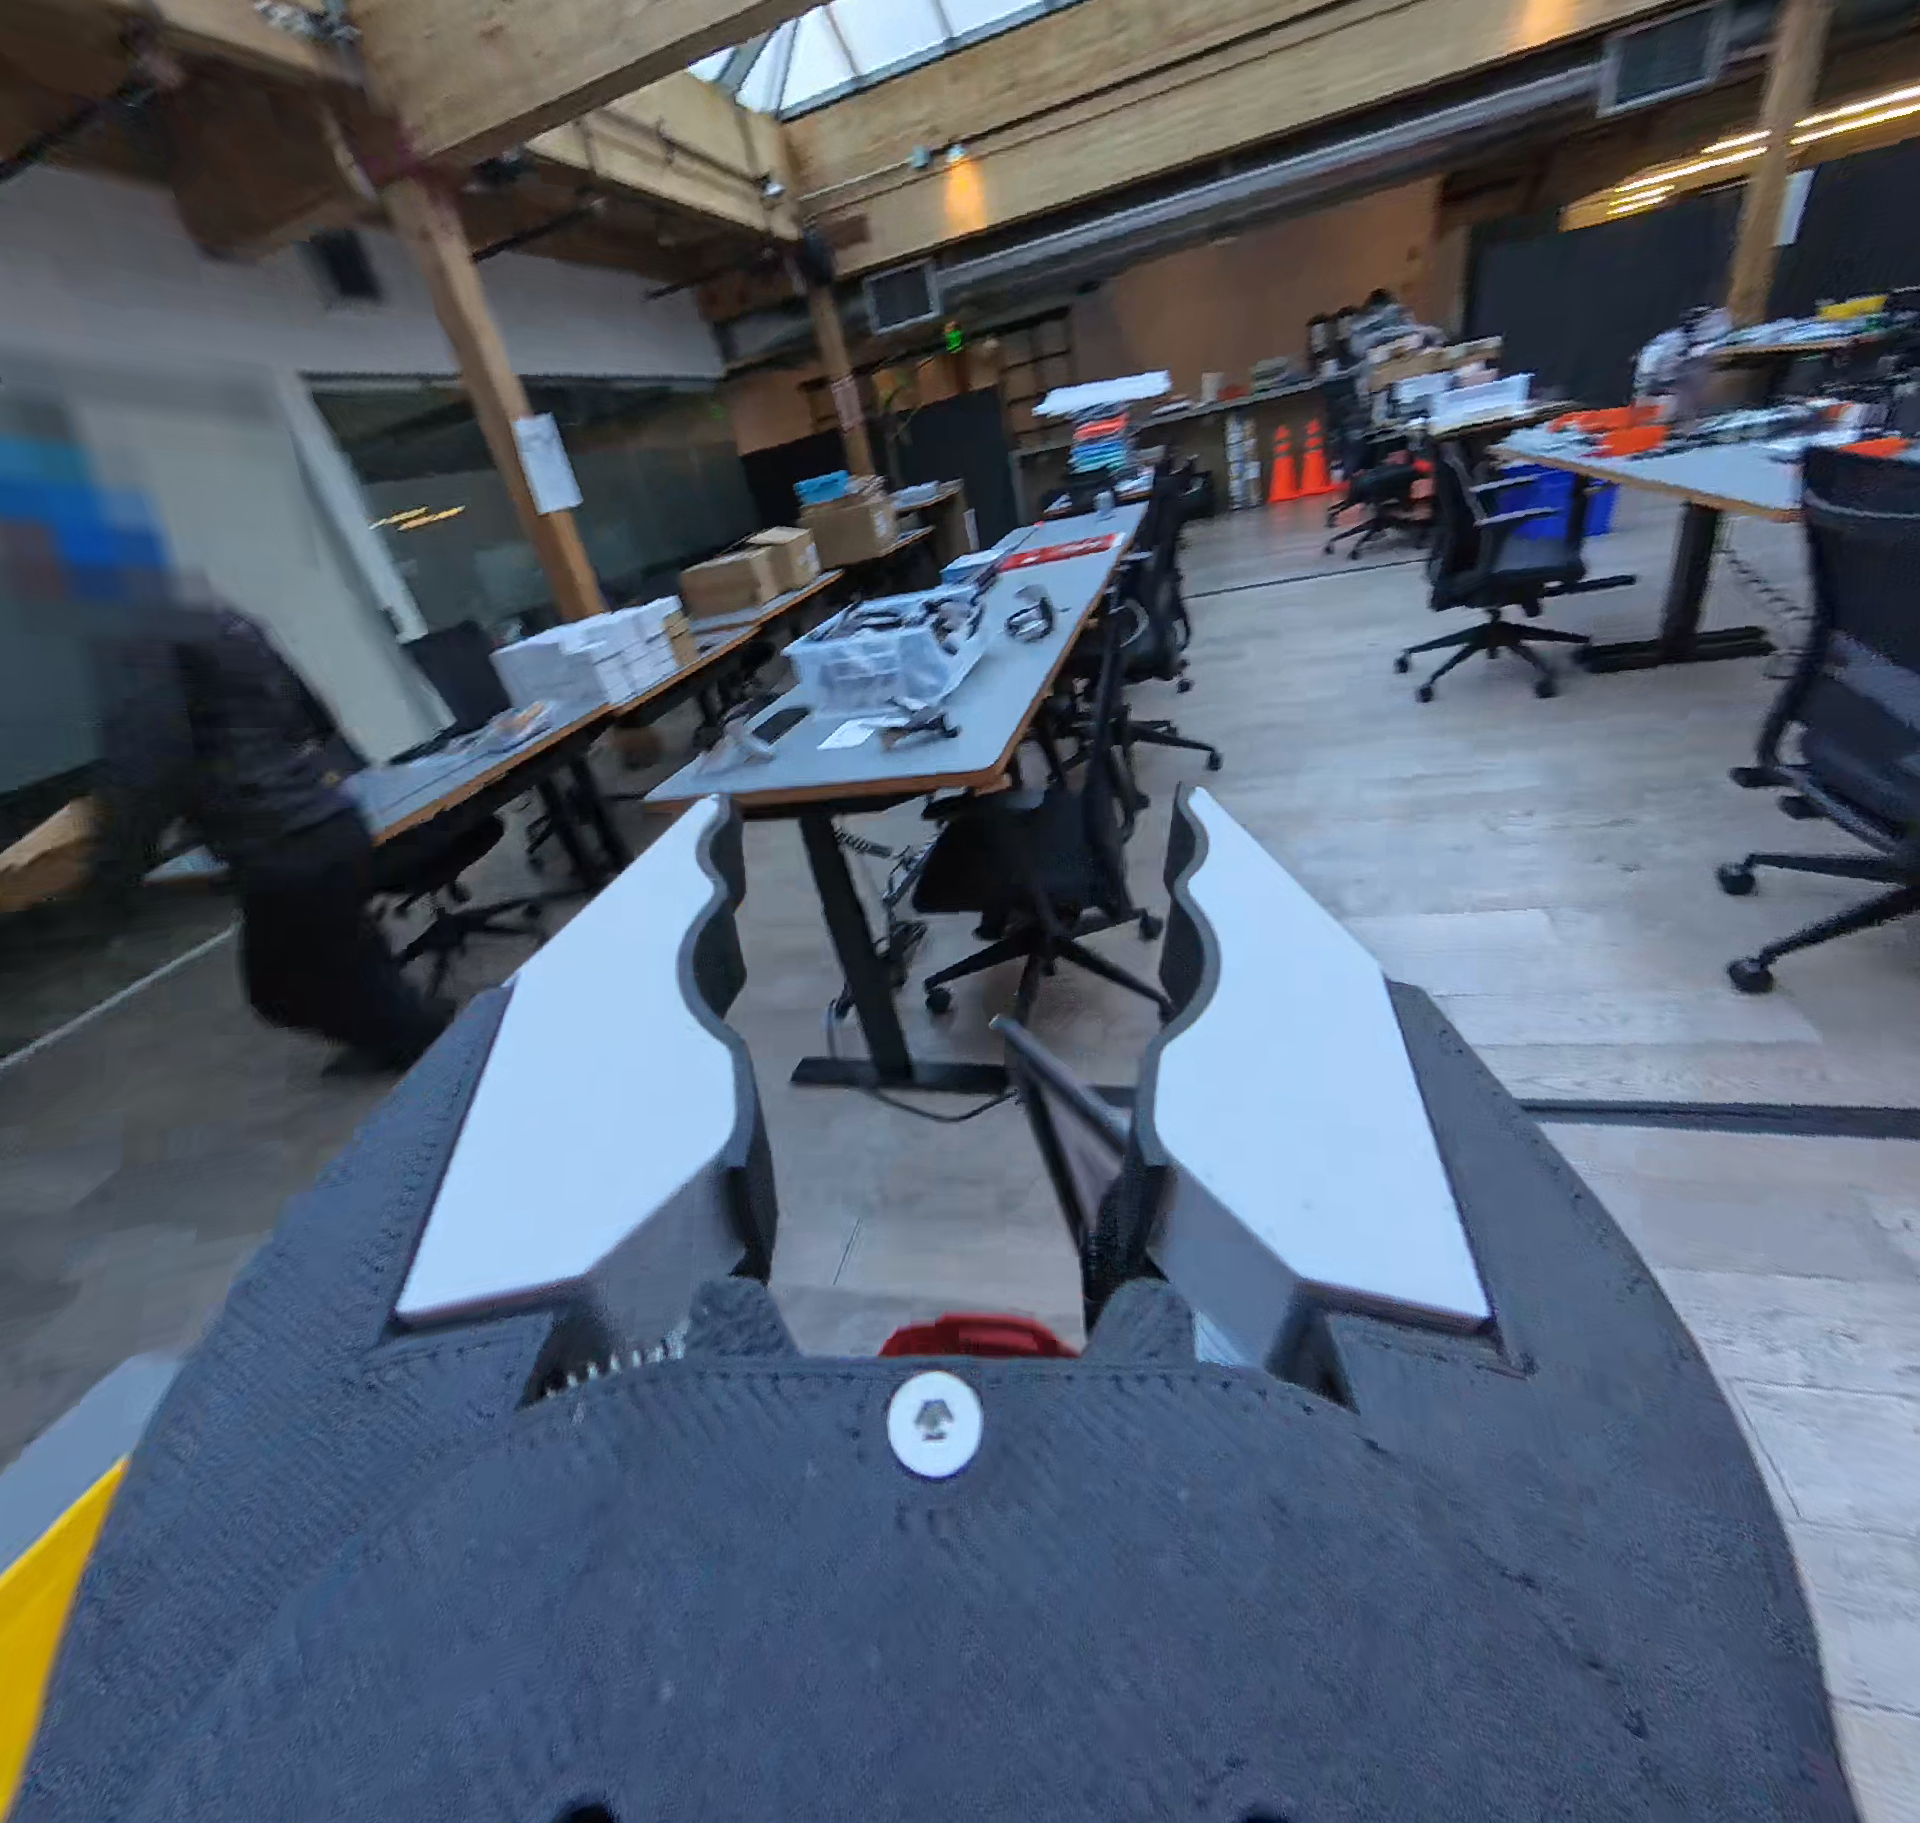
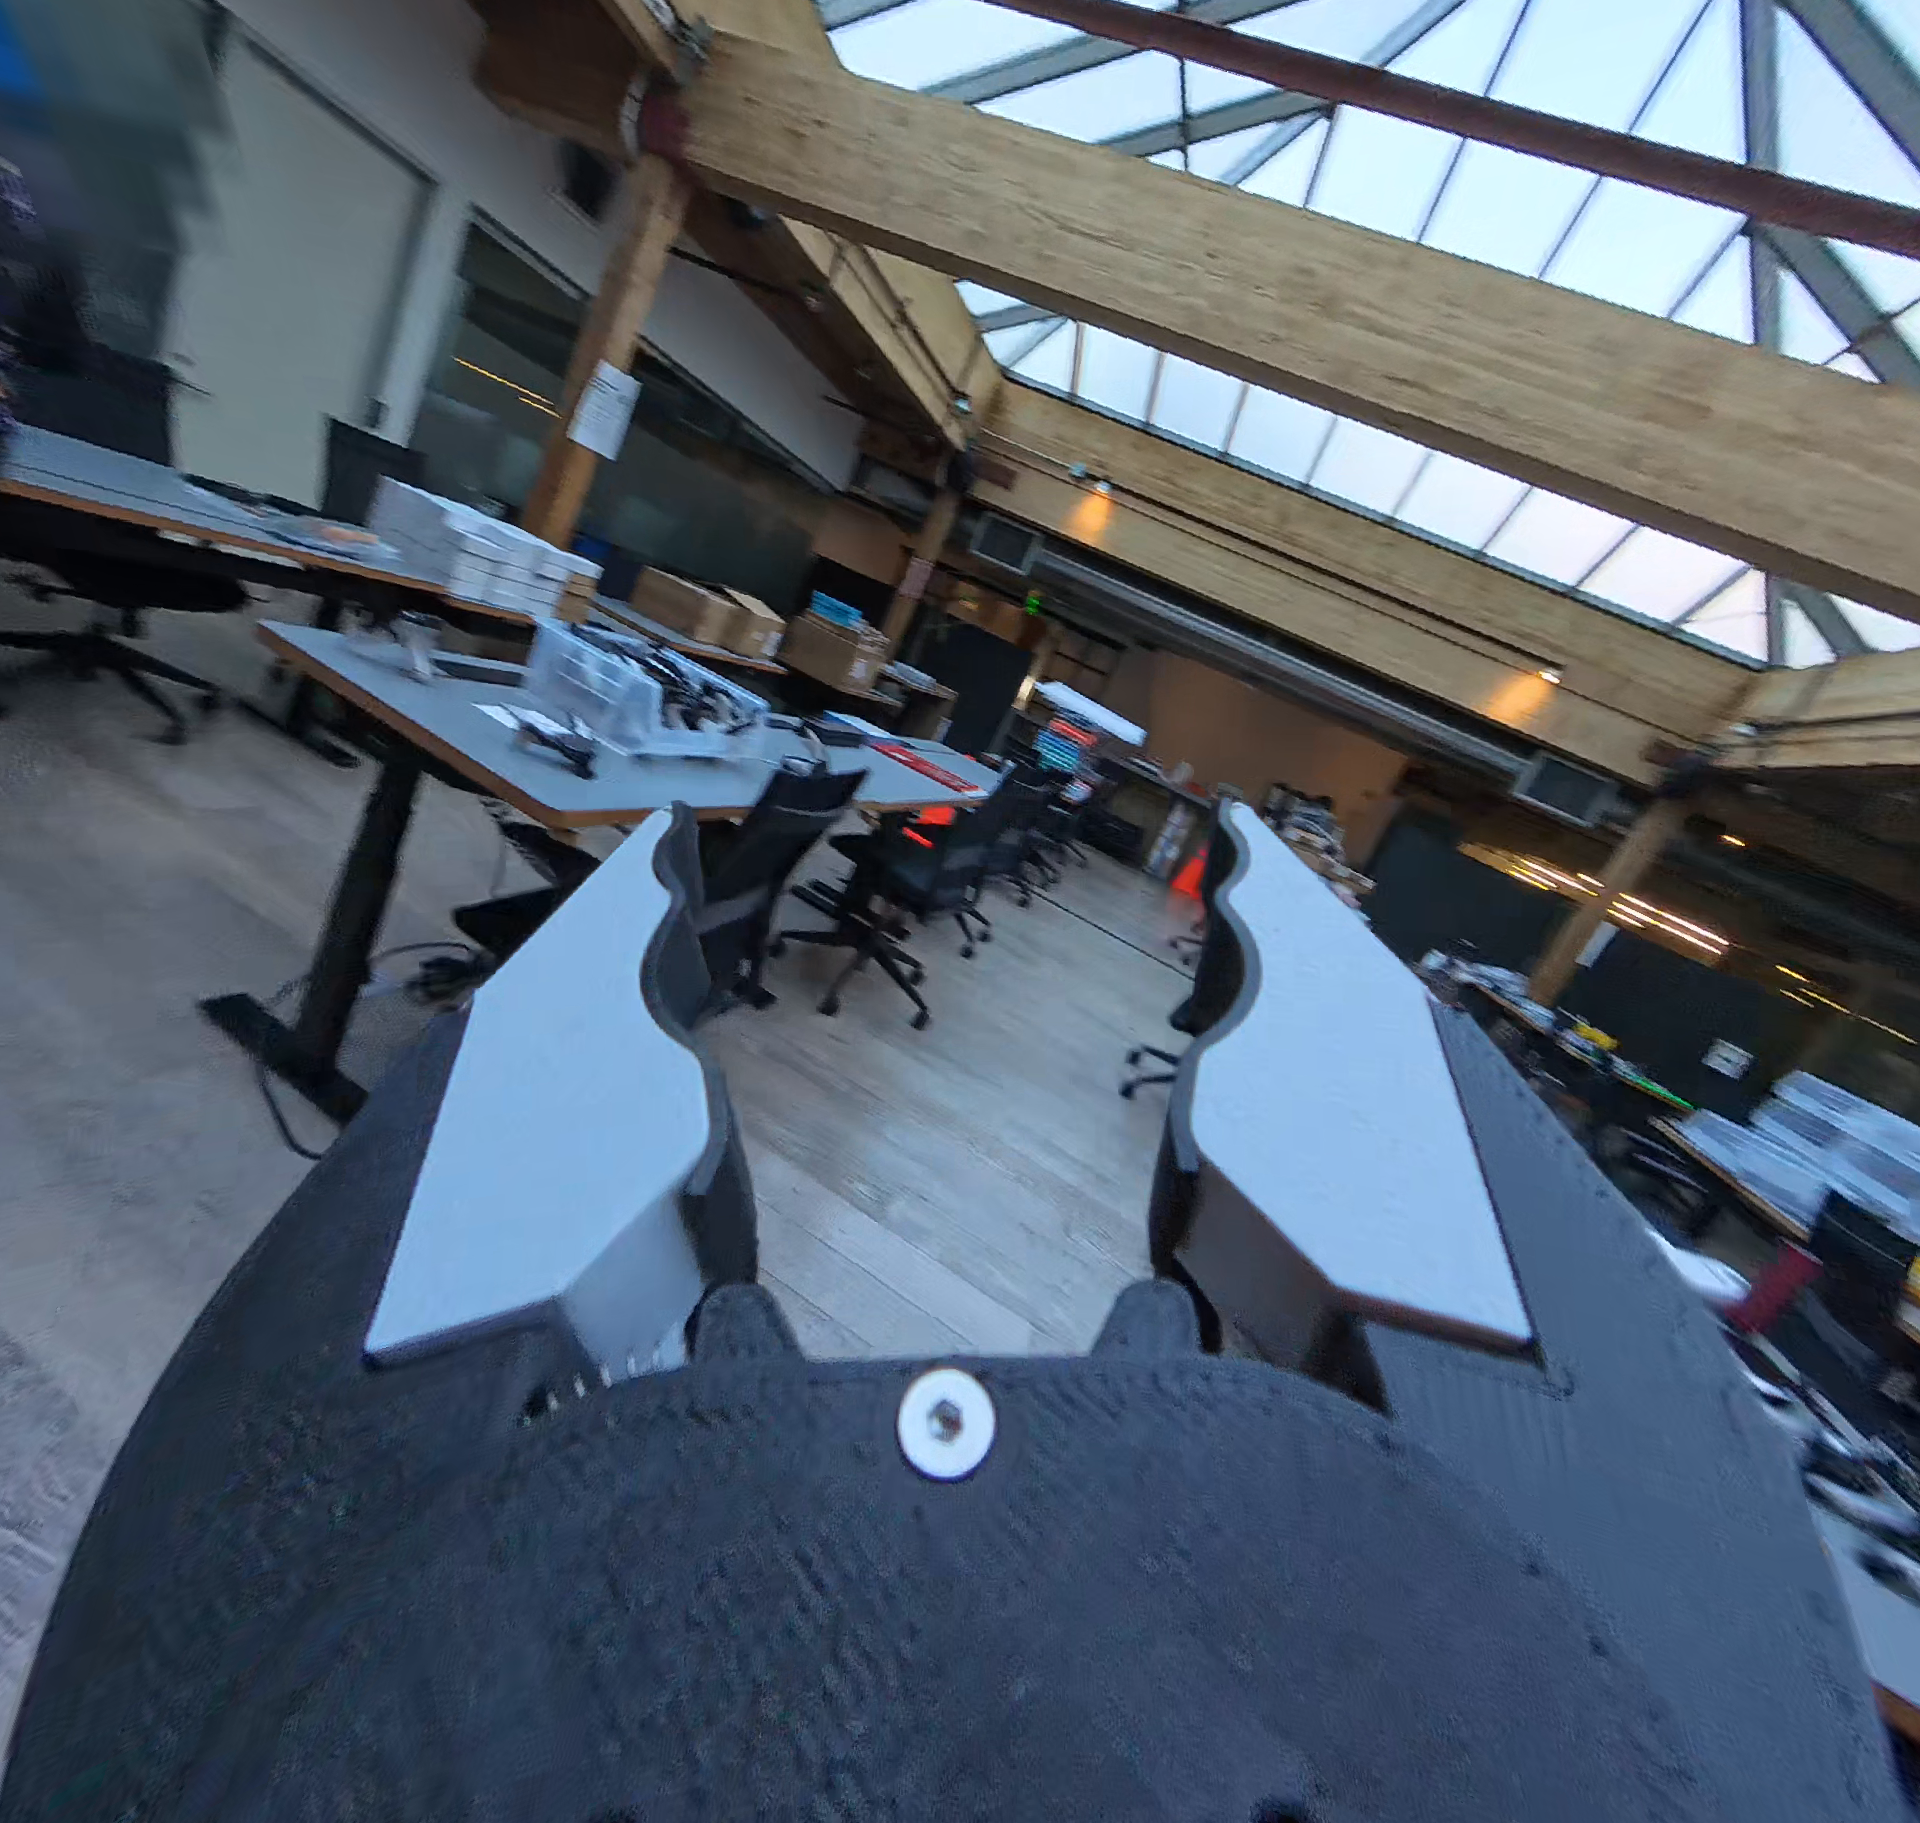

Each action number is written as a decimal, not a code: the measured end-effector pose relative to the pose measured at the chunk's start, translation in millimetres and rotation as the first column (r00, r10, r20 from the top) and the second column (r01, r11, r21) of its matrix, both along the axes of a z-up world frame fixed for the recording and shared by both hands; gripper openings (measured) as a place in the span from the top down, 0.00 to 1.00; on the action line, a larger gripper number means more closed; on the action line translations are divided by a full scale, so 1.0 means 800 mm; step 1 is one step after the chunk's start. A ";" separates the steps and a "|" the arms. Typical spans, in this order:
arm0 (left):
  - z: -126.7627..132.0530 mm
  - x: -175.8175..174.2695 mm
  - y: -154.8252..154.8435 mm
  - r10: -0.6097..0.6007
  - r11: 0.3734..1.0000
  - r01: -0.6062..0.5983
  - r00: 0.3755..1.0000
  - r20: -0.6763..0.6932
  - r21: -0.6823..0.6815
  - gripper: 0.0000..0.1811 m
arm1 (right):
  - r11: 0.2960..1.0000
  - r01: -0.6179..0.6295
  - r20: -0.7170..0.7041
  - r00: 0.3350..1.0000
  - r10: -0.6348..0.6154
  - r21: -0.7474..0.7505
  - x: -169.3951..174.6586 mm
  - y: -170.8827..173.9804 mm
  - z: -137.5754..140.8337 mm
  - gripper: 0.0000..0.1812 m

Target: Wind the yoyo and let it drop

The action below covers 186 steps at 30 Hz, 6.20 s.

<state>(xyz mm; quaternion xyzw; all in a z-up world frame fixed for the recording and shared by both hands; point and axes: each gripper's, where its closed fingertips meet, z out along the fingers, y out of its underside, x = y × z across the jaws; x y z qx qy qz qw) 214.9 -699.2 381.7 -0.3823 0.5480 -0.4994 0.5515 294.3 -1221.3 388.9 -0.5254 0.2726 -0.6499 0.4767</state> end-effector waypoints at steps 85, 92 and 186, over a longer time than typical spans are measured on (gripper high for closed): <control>-0.588 -0.730 0.915 0.809 0.157 -0.987 0.107 -0.578 0.036 0.69 | 0.595 -0.787 -0.897 0.134 0.422 0.162 0.071 1.241 -0.605 0.55; -0.599 -0.729 0.925 0.797 0.149 -0.986 0.073 -0.599 0.079 0.81 | 0.578 -0.791 -0.911 0.067 0.407 0.200 0.058 1.249 -0.633 0.78; -0.449 -0.688 0.704 0.917 0.352 -0.923 0.373 -0.138 -0.159 0.73 | 0.231 -0.947 -0.954 -0.161 0.255 0.222 -0.565 1.551 -0.562 0.56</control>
